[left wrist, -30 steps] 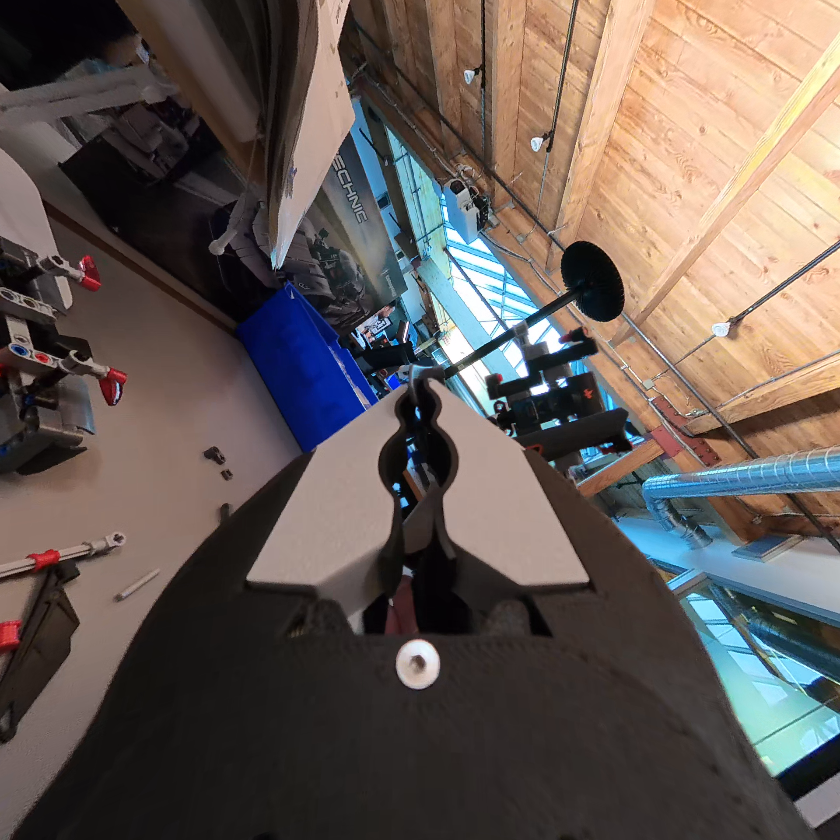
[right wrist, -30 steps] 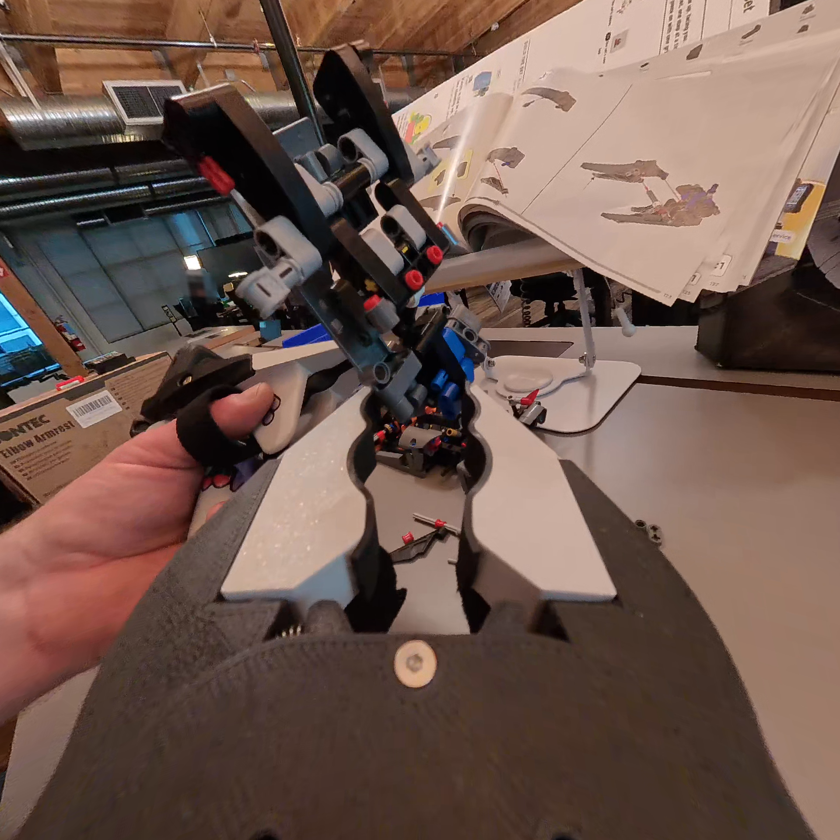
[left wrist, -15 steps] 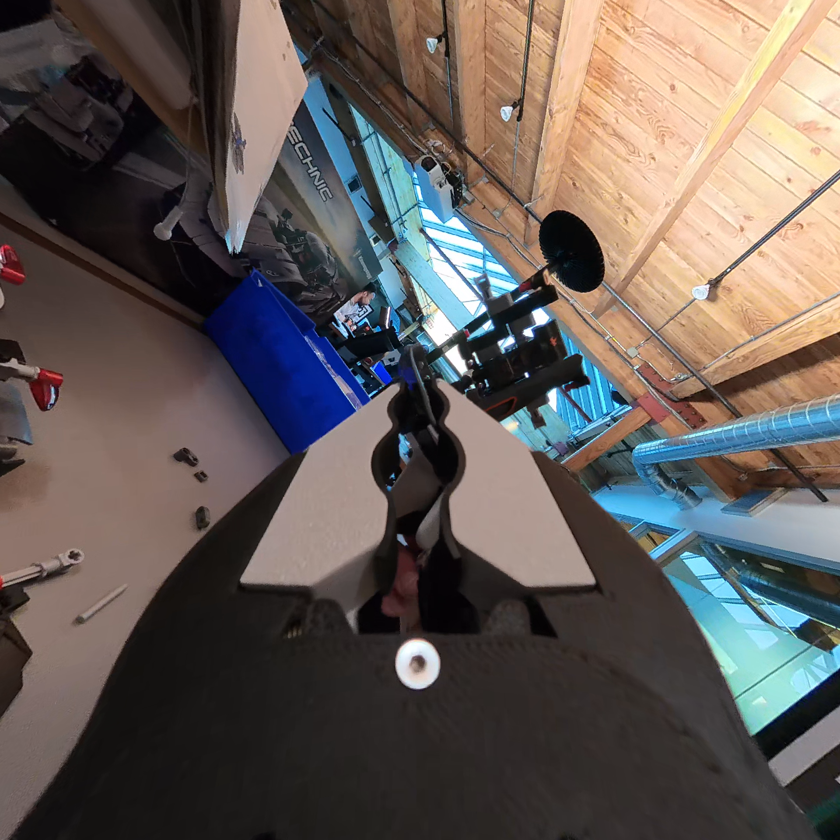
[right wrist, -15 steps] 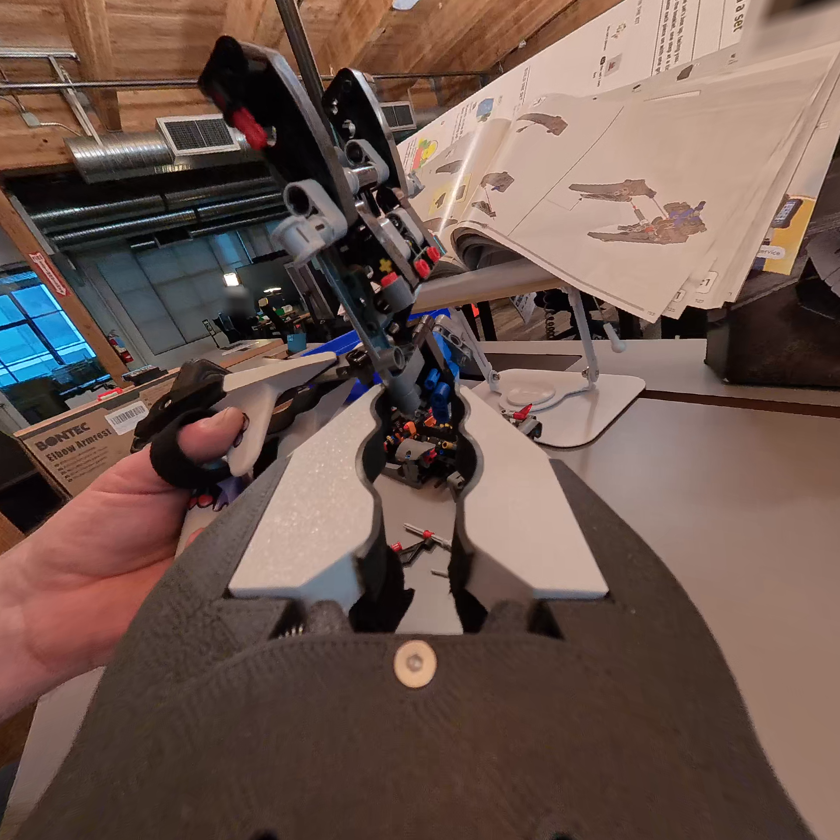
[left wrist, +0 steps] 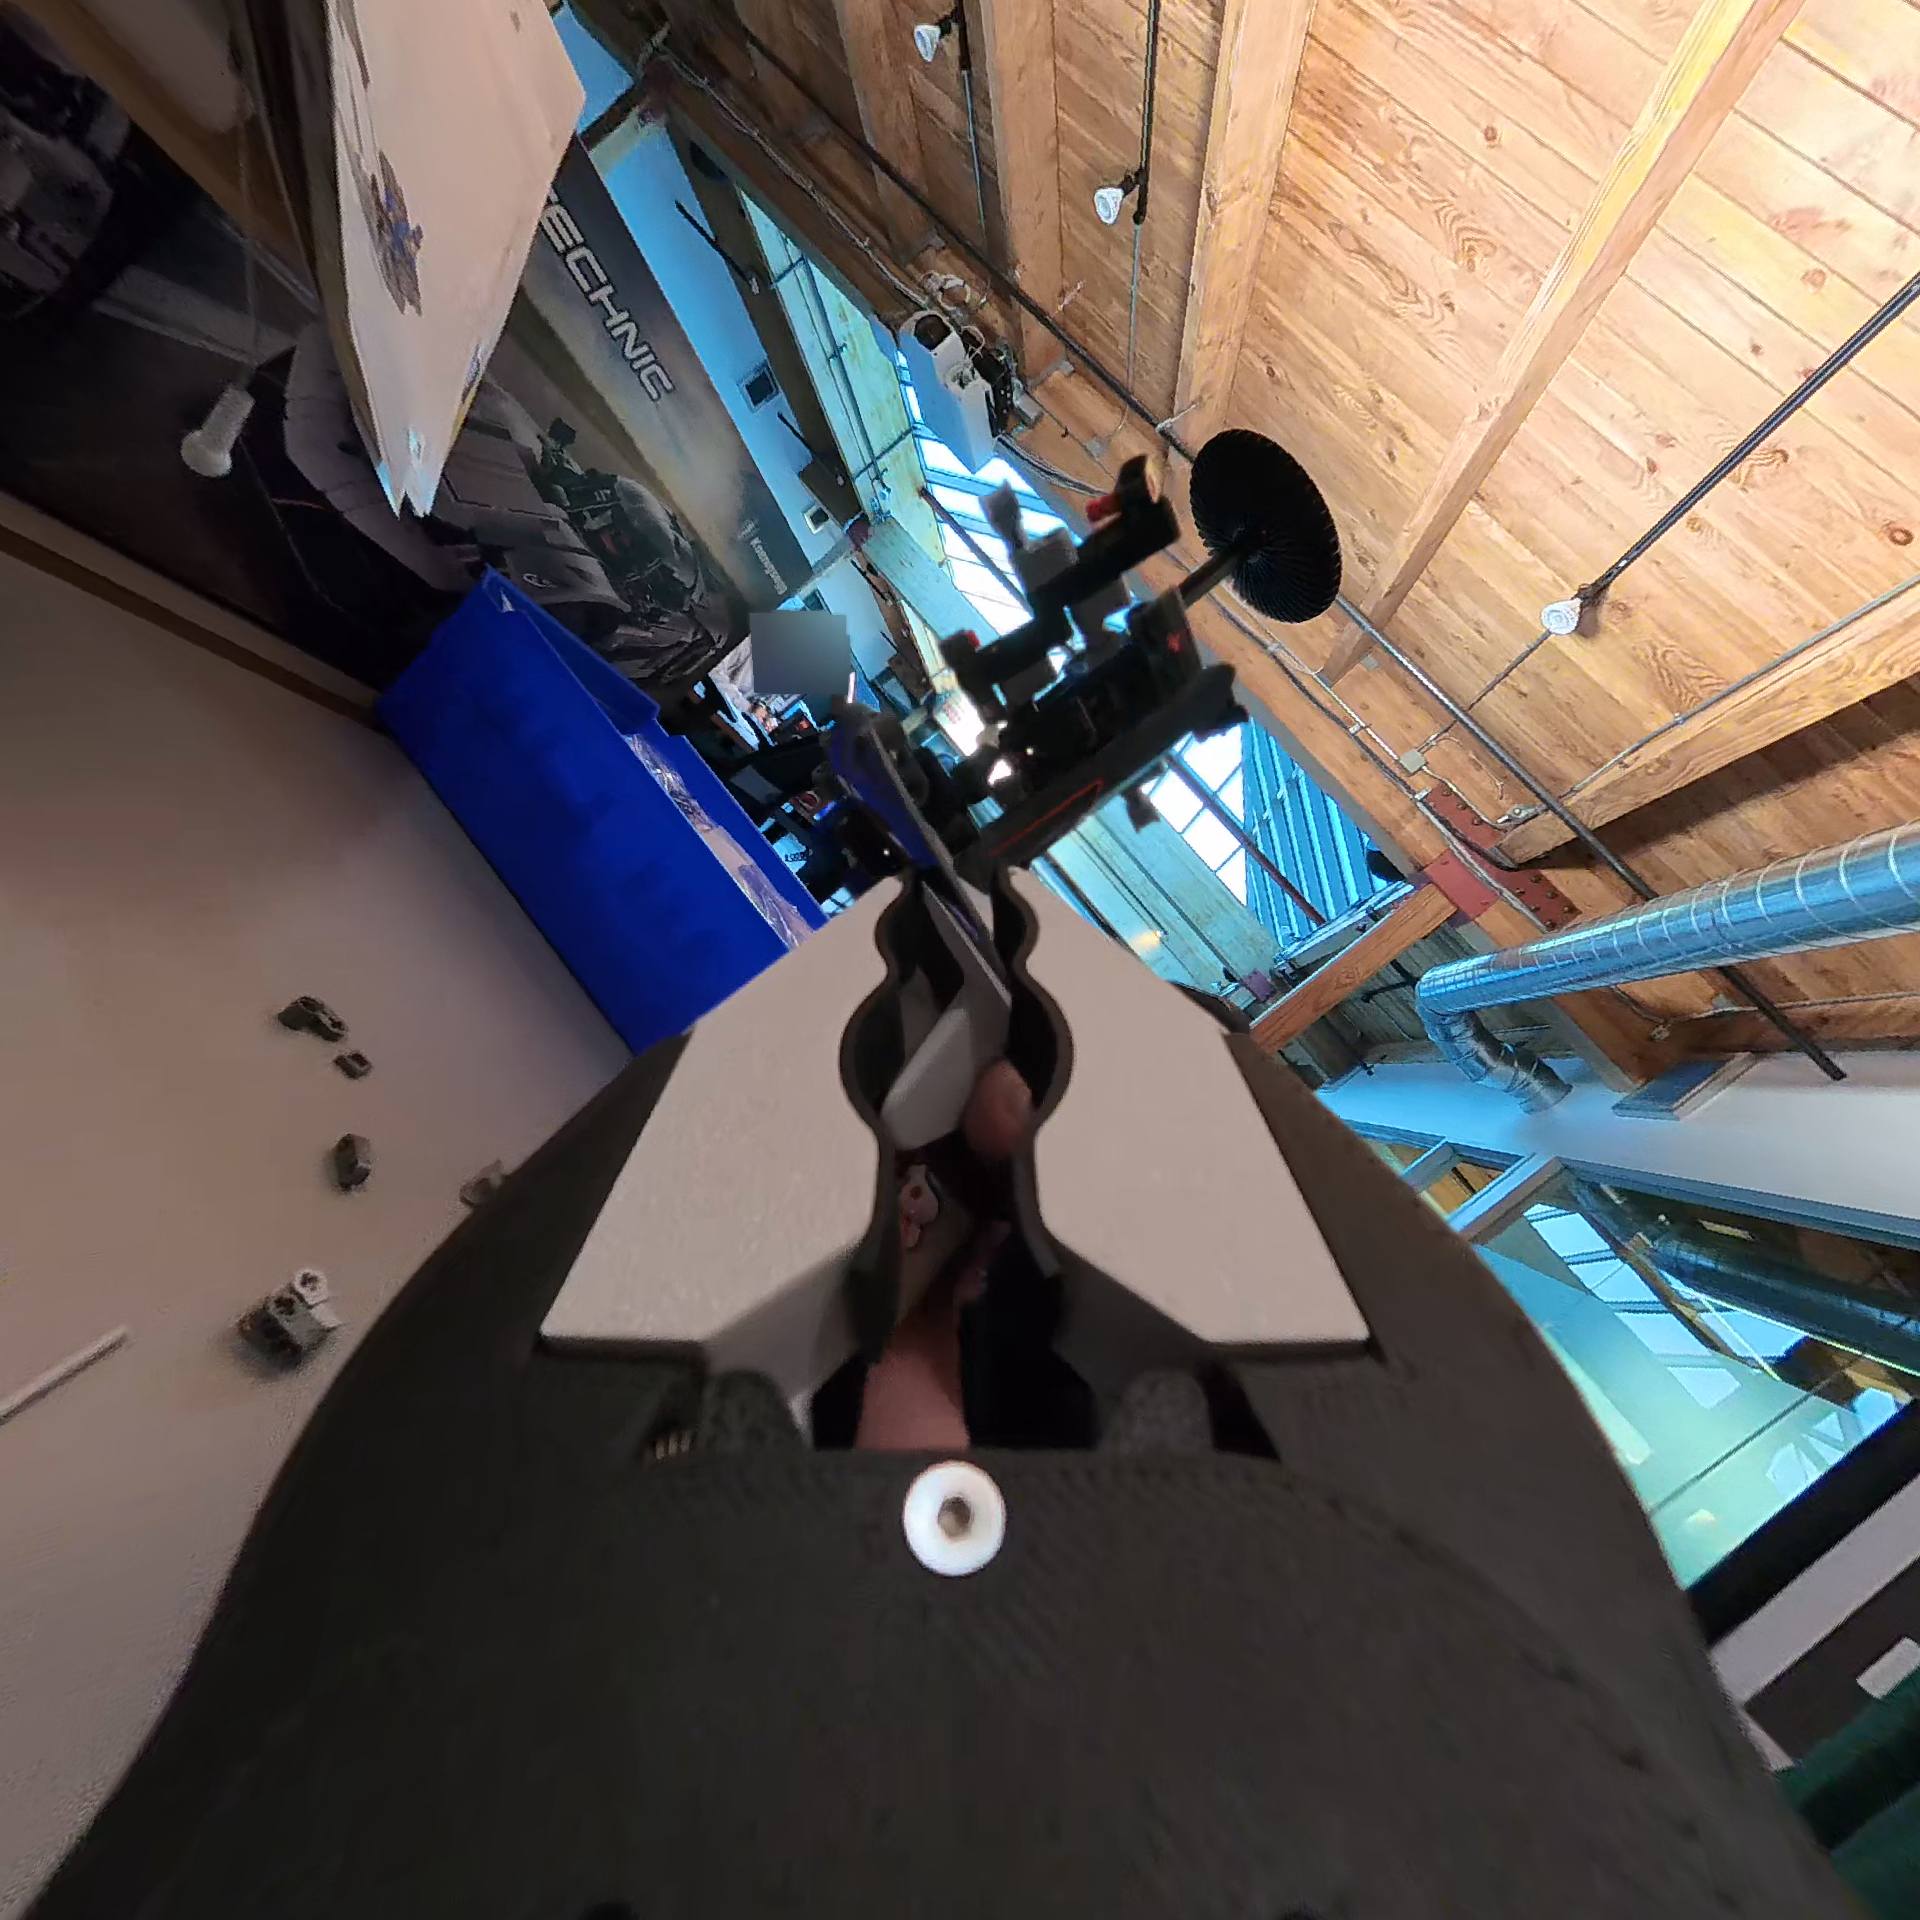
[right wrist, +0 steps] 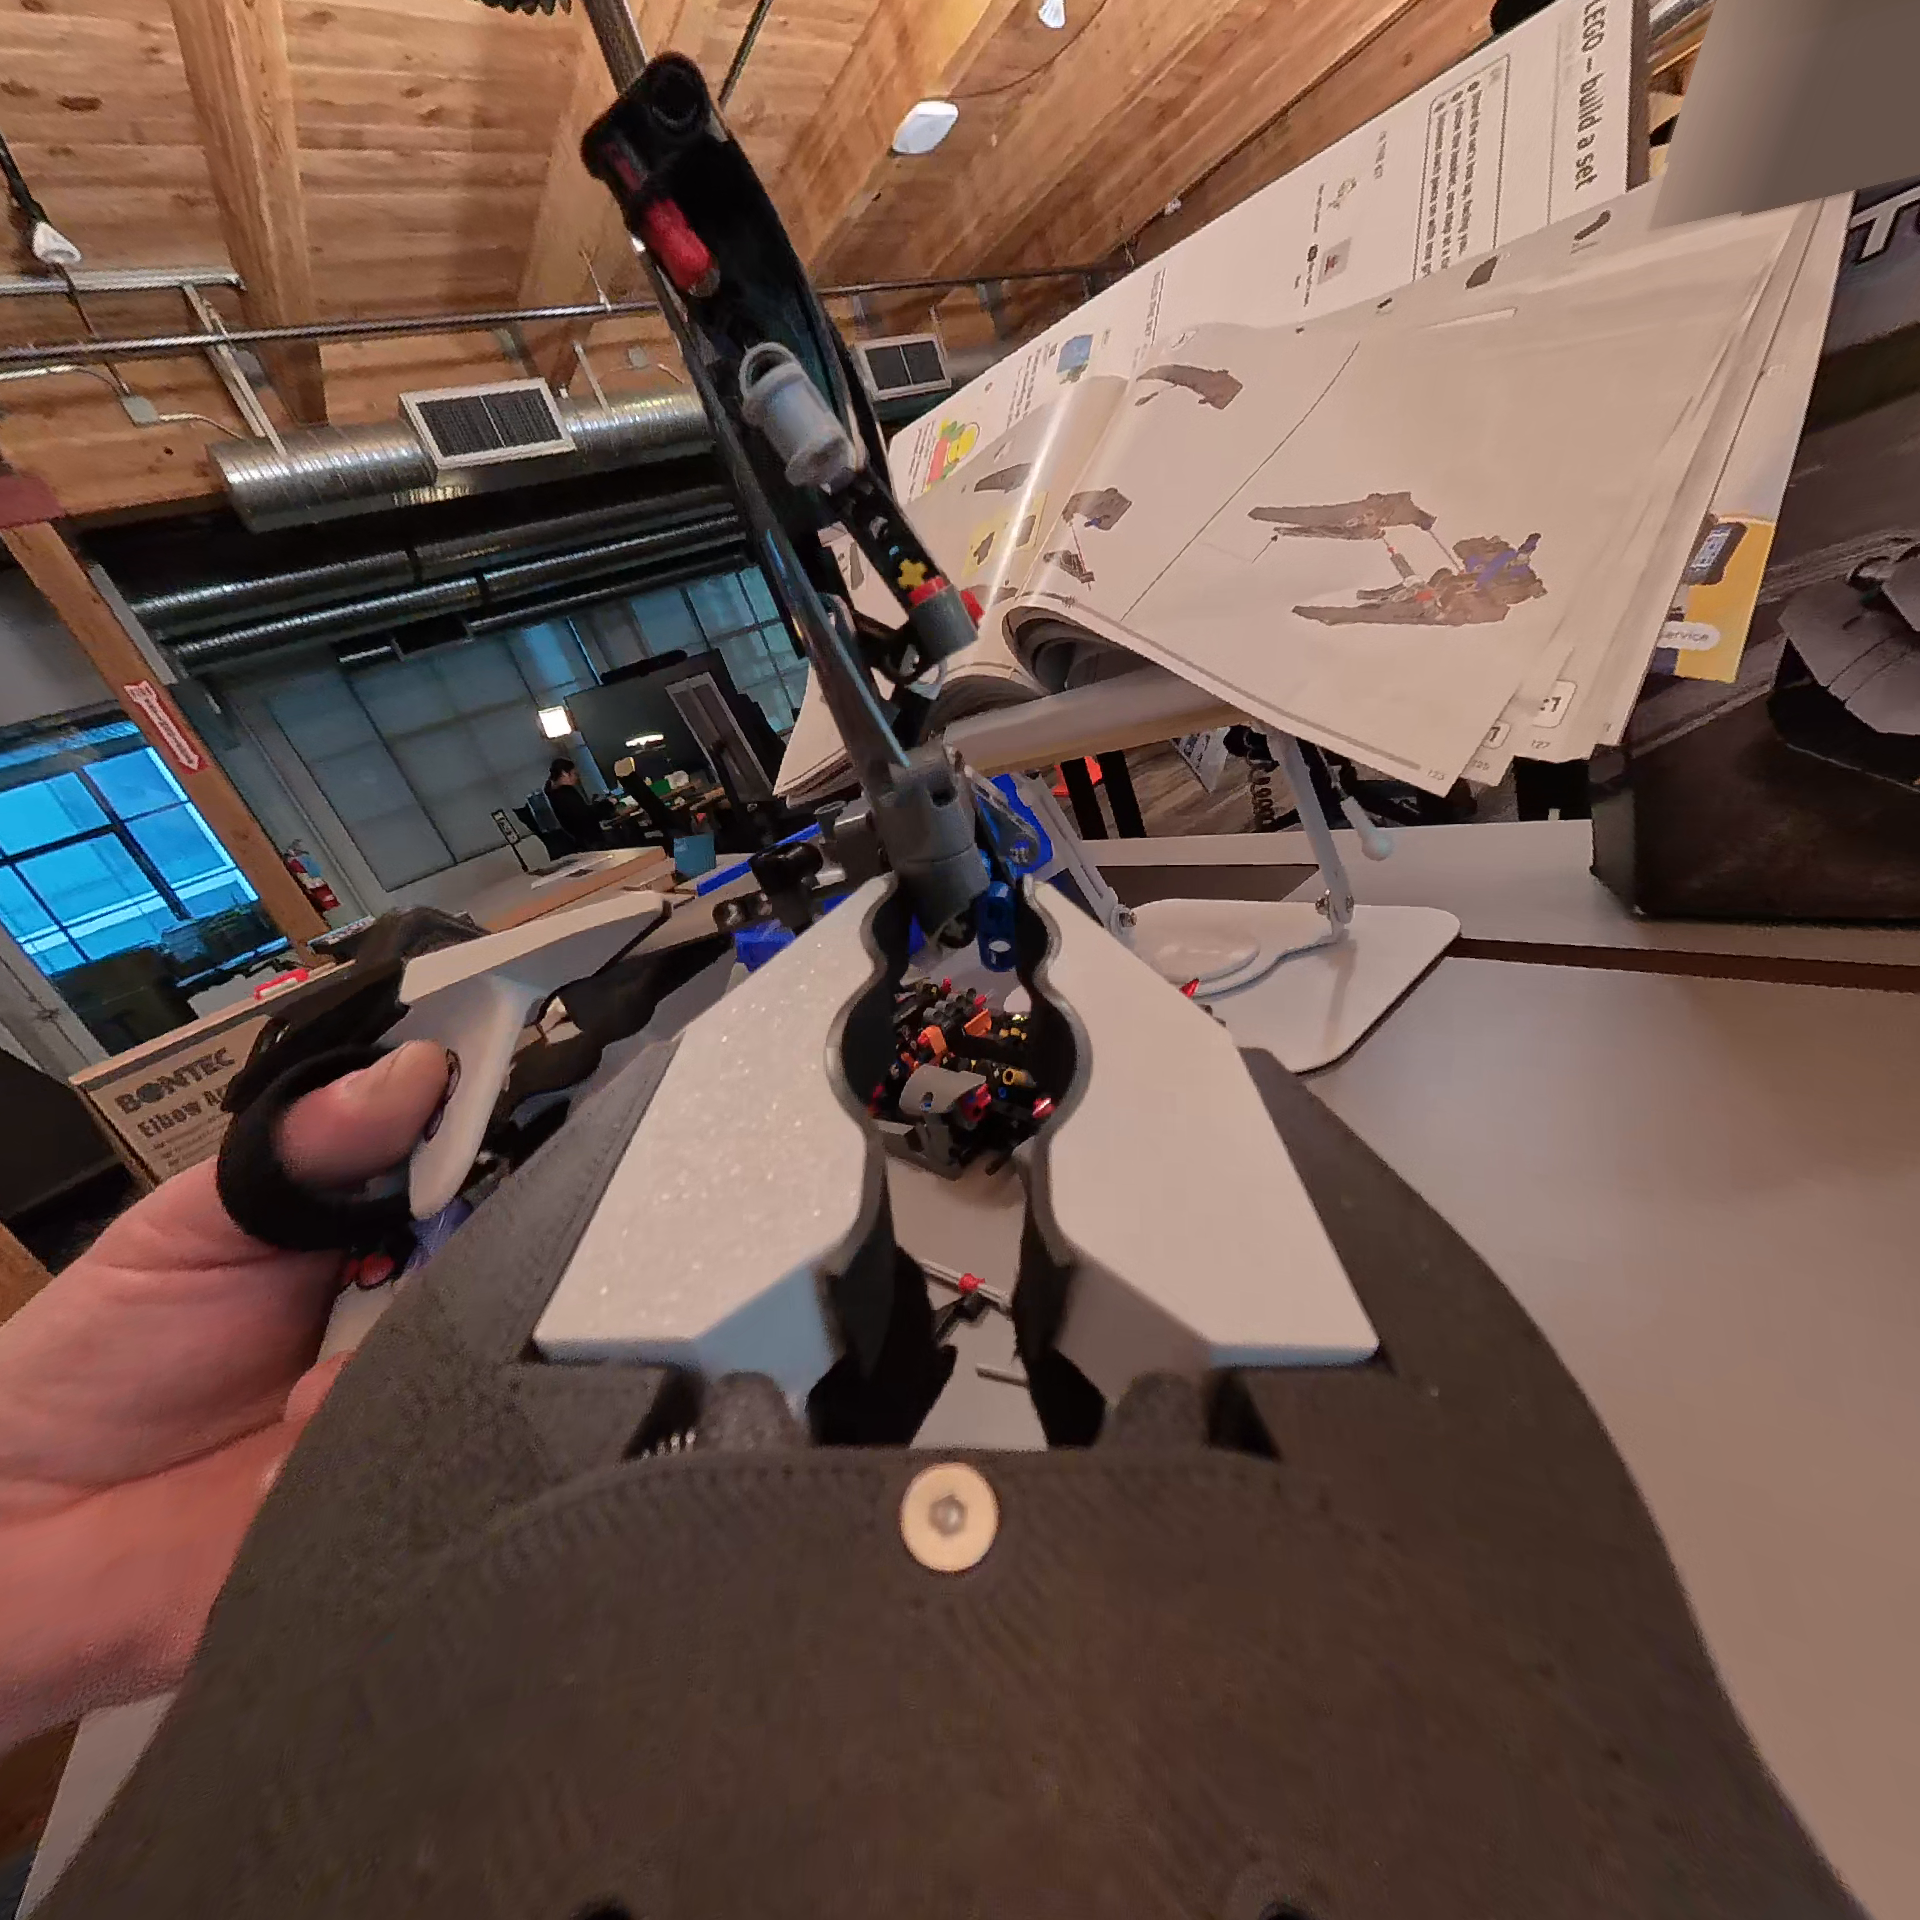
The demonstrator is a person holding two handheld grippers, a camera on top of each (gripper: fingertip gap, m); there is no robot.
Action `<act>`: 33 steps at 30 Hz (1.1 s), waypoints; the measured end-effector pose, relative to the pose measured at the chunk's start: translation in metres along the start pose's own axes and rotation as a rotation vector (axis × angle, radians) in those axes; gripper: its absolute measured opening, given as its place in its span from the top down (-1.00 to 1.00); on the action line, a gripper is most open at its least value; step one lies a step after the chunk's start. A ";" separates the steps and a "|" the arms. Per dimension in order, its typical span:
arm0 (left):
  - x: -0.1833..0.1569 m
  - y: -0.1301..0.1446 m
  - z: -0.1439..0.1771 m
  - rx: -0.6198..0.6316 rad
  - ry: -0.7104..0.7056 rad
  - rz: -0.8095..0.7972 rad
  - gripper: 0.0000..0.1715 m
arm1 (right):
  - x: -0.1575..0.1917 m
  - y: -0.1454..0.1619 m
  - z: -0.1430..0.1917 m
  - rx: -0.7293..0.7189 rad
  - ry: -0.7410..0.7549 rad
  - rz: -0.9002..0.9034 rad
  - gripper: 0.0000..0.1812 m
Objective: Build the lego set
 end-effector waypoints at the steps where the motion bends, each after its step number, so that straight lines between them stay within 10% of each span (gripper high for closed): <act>1: -0.001 0.002 -0.001 -0.001 0.008 0.012 0.87 | -0.001 -0.001 0.000 -0.006 -0.005 -0.007 0.82; 28: -0.020 0.042 -0.001 0.131 0.098 0.001 0.60 | -0.016 -0.009 0.007 -0.117 -0.138 -0.145 0.85; 33: -0.013 0.010 0.019 0.131 0.076 0.008 0.52 | -0.012 -0.010 0.007 -0.101 -0.215 -0.141 0.85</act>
Point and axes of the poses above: each gripper's, where its closed fingertips meet, z back along the fingers, y out of its underside, x = y × z across the jaws, the point moved 6 cm from there along z, back along the fingers, and after that the axes turned 1 degree about z, right-handed, at the moved point
